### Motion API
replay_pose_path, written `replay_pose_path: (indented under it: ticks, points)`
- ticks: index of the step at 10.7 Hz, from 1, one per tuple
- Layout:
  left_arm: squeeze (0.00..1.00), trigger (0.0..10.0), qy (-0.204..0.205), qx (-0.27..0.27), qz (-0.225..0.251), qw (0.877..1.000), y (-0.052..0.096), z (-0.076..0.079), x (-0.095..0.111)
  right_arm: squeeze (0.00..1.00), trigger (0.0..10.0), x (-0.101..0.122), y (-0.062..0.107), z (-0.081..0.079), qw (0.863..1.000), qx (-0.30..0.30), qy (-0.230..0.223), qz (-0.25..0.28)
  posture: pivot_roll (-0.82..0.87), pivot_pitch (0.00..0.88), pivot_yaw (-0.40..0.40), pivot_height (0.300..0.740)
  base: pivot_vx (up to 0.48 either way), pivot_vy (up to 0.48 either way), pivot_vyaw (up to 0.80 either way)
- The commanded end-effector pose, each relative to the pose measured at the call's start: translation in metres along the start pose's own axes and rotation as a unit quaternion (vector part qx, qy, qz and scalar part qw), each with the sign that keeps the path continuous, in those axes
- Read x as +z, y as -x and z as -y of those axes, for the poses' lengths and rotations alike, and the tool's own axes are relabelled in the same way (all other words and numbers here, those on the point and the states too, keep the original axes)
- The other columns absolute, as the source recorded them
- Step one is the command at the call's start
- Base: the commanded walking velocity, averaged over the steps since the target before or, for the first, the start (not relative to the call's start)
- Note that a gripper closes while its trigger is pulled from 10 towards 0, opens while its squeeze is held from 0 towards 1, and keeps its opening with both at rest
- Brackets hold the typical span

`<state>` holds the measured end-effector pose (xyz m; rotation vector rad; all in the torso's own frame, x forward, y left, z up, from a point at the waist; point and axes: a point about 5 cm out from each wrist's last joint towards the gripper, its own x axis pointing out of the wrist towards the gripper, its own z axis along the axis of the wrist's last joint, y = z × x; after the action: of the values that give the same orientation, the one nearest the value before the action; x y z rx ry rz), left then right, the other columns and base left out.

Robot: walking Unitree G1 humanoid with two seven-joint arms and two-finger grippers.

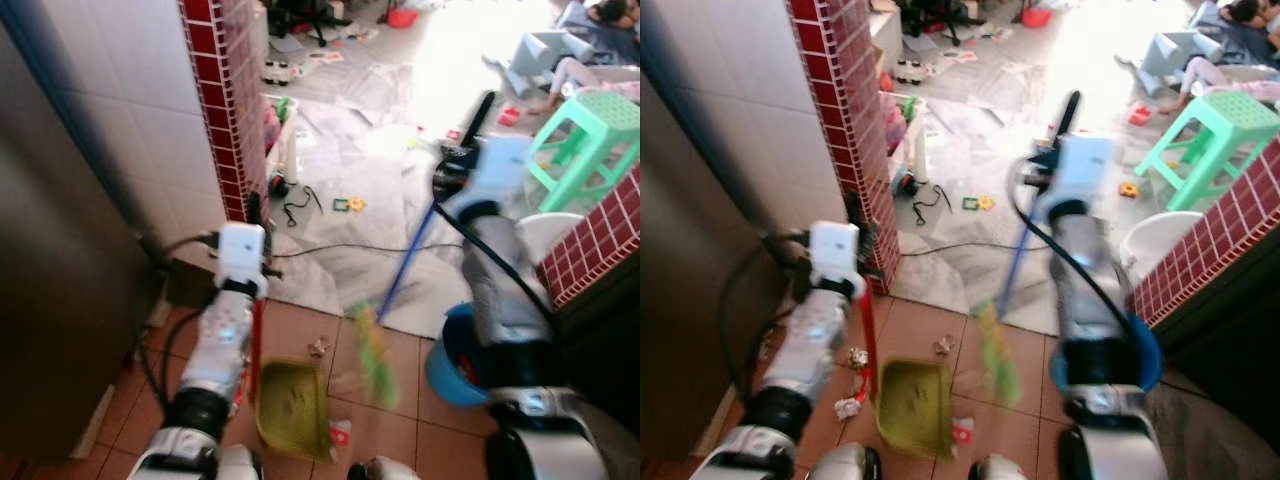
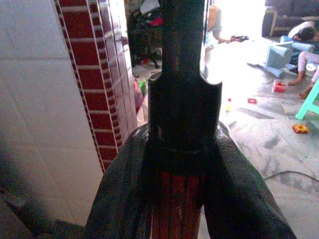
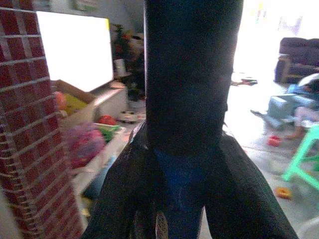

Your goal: Sweep floor

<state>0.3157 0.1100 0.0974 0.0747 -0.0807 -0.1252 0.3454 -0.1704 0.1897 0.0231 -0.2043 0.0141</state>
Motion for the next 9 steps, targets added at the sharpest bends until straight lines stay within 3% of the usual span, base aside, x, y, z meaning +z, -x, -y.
replay_pose_path:
  ticks: [1, 4, 9]
  points:
    - [0.00, 10.0, 0.005, -0.003, 0.064, 0.998, -0.003, -0.002, 0.032, 0.00, 10.0, 0.007, 0.003, -0.002, 1.000, -0.001, -0.001, 0.026, -0.04, 0.042, -0.038, 0.740, 0.000, 0.000, 0.00]
    - [0.00, 10.0, 0.008, -0.005, 0.095, 0.995, 0.007, -0.010, 0.064, 0.00, 10.0, -0.018, 0.013, -0.006, 0.999, -0.007, 0.033, -0.018, -0.02, 0.041, -0.043, 0.740, 0.000, 0.000, 0.00]
    - [0.00, 10.0, -0.044, -0.027, -0.010, 0.999, 0.049, -0.026, 0.051, 0.00, 10.0, -0.020, 0.015, -0.003, 0.998, -0.015, 0.057, -0.011, 0.00, 0.040, -0.045, 0.740, 0.000, 0.000, 0.00]
